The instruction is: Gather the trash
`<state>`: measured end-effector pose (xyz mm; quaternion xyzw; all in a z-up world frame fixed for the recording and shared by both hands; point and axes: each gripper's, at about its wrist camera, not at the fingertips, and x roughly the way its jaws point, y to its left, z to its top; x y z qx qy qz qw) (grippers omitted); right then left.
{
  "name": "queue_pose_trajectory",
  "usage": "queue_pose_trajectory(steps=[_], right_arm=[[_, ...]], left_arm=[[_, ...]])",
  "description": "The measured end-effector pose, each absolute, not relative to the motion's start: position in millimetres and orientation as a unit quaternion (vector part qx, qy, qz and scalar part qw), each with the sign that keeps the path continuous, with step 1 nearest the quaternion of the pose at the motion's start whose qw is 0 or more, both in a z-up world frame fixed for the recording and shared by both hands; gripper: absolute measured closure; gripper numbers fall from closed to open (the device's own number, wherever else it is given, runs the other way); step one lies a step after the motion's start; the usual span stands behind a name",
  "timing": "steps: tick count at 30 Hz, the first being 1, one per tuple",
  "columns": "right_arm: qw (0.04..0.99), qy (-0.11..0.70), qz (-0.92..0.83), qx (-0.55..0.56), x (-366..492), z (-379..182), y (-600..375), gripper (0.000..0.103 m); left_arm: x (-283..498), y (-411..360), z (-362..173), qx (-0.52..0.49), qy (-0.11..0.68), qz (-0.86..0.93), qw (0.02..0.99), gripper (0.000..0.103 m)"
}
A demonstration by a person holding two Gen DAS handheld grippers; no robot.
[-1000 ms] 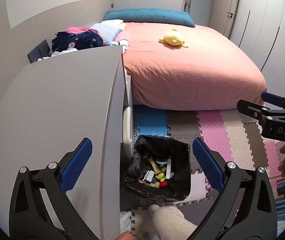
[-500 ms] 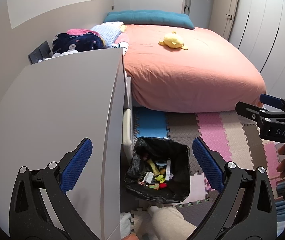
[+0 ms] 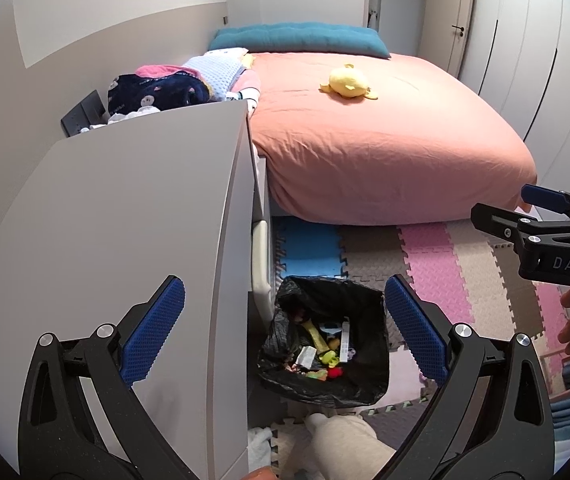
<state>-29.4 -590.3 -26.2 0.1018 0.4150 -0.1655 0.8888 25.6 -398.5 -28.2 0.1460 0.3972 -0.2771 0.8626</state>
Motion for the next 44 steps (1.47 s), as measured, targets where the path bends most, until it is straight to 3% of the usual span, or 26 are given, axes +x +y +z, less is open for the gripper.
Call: queue_pose_trajectory(steps=[44], right_arm=[[0.888,0.418,-0.165,0.101,-30,-30,-590,0.002]], left_arm=[[21,-401,-29,0.153,0.376,-0.277,0.871,0.006]])
